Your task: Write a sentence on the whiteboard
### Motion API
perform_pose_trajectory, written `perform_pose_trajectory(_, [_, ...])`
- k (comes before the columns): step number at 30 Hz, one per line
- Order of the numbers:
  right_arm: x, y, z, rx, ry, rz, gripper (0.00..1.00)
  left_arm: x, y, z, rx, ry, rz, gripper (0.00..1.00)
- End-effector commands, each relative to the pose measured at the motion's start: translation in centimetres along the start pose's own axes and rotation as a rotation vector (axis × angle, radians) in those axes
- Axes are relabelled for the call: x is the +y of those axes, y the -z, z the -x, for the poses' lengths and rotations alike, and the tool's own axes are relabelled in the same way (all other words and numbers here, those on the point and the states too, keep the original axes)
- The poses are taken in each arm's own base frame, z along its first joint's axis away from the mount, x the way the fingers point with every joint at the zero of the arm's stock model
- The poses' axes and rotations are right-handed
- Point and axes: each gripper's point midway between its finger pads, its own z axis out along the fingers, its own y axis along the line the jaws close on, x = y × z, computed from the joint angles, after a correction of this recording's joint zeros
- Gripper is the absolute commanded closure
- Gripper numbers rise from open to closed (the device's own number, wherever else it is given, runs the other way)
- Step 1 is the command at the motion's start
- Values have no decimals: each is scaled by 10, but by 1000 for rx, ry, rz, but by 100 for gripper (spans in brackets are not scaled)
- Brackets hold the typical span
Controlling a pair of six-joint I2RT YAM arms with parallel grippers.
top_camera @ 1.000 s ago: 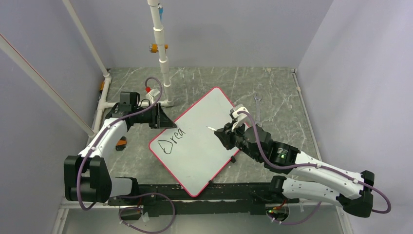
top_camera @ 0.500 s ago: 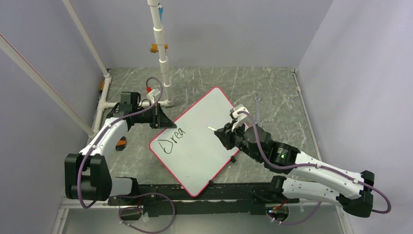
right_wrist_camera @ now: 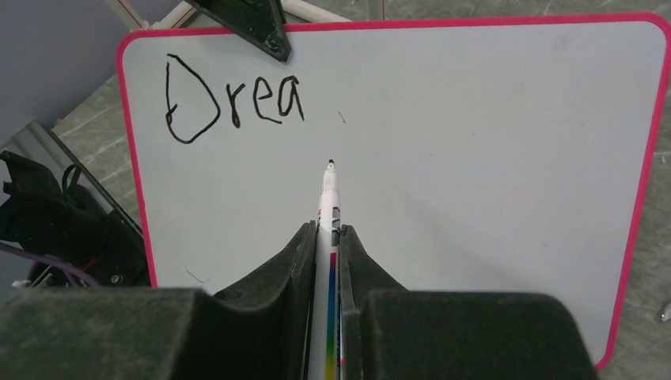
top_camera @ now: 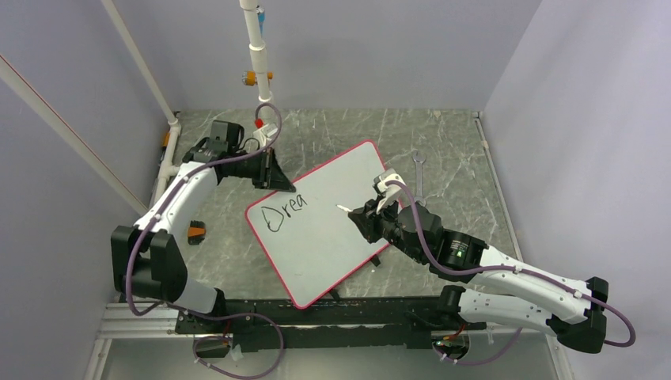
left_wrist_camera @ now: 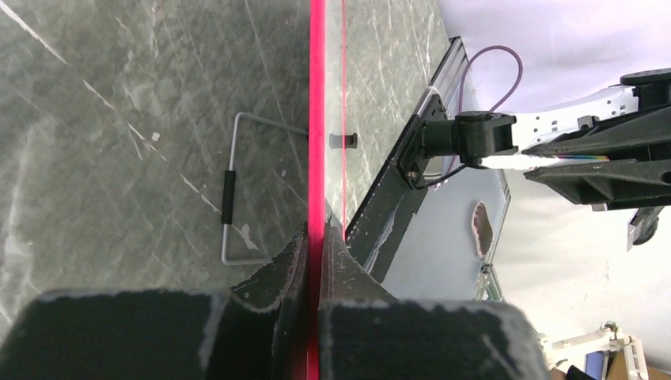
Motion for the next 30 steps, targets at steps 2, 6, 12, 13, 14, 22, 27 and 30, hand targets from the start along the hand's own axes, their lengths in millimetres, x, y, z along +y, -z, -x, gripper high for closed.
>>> perform_pose_trajectory(2, [8,4,20,-69,-8,43,100,-13,0,26,2,-120,-15,100])
perform_pose_trajectory(6, [16,4,20,-79,11,97,100,-3,-1,21,19,-139,33,100])
perform_pose_trajectory(12, [31,-5,24,-85,55,160,100,14,6,0,-5,-178,151,100])
perform_pose_trajectory(13, [33,-9,24,-82,61,163,100,14,7,-2,-10,-196,166,100])
perform_pose_trajectory(14, [34,-12,25,-81,68,168,100,14,9,-3,-17,-210,188,100])
perform_pose_trajectory(22, [44,-26,33,-83,88,182,100,2,17,-3,-51,-395,271,100])
perform_pose_trajectory(27, [45,-27,33,-84,90,185,100,-8,21,1,-77,-443,254,100])
perform_pose_trajectory(30, [46,-27,34,-86,98,188,100,-10,22,1,-86,-455,259,100])
